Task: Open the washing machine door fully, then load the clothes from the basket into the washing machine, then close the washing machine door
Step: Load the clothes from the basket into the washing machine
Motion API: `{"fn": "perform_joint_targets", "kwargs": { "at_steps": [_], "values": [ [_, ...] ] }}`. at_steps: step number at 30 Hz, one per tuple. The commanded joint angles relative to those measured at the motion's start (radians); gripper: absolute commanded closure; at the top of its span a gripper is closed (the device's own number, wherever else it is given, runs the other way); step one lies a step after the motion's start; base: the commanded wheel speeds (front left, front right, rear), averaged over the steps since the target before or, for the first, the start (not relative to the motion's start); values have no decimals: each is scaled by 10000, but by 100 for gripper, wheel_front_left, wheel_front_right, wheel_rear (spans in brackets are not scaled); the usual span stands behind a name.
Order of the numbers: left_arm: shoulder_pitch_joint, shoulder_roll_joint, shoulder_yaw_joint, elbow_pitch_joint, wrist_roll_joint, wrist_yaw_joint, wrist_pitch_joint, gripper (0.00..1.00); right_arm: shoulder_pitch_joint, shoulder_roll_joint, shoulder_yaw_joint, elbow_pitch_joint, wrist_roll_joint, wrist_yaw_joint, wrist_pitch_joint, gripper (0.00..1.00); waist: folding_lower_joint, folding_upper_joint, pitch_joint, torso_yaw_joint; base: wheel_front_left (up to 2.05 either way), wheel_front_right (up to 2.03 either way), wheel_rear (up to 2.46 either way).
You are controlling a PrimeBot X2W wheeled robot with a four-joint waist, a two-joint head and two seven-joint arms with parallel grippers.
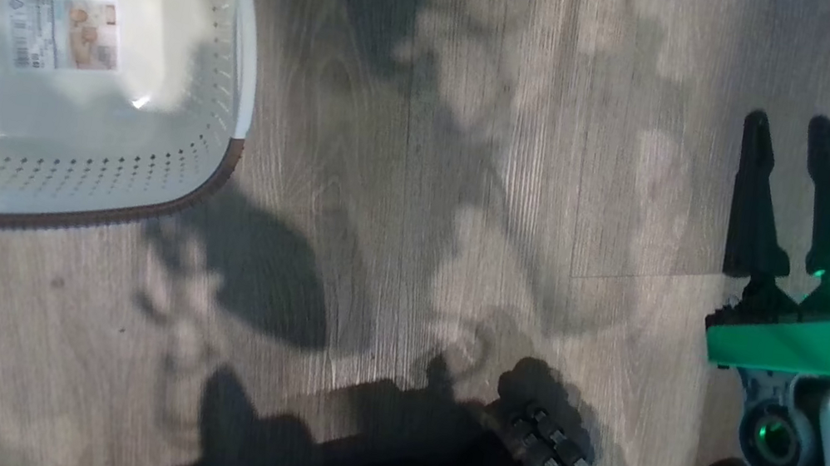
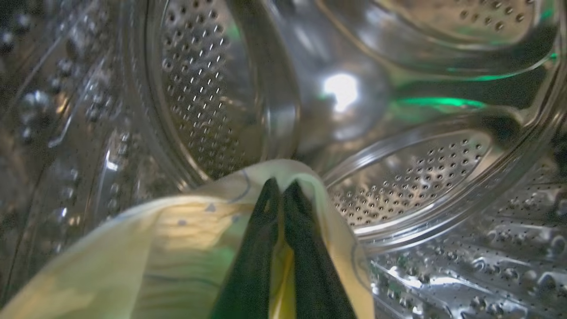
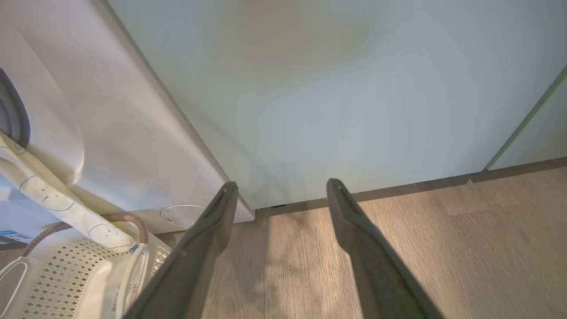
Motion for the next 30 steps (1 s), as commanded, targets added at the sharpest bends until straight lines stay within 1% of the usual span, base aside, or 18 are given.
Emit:
{"fn": "perform_joint_targets", "kwargs": {
  "at_steps": [1,4,7,14,17,21,27,28,29,30],
  "values": [
    [-438,310,72,-482,181,101,-56,100,198,-35,106,-256,55,2,-67,0,0,0,61,-32,0,0,0],
    [-471,304,372,-780,469,327,-57,100,145,-35,195,-229,108,2,-67,0,0,0,160,-80,0,0,0],
    [-482,322,718,-1191,782,422,-57,100,72,-34,321,-227,207,2,-67,0,0,0,237,-198,0,0,0],
    [-326,257,1729,-2224,1494,342,-58,100,49,-34,421,-172,372,2,-67,0,0,0,330,-368,0,0,0],
    [-165,158,2116,-2432,1807,297,-58,100,61,-34,402,-161,388,2,-67,0,0,0,316,-363,0,0,0],
    [160,15,2251,-2295,2337,321,-58,100,83,-34,368,-151,388,2,-67,0,0,0,305,-312,0,0,0],
    [265,-136,1915,-865,2844,321,-58,100,84,-34,343,-136,349,2,-67,0,0,0,244,-248,0,0,0],
    [217,-145,1852,-649,2895,304,-58,92,85,-34,338,-134,341,2,-67,0,0,0,235,-244,0,0,0],
    [217,-145,1852,-649,2895,304,-58,92,85,-34,338,-134,341,2,-67,0,0,0,235,-244,0,0,0],
    [168,-162,1809,-420,2913,286,-58,80,86,-34,333,-131,332,2,-67,0,0,0,220,-238,0,0,0]
  ]
}}
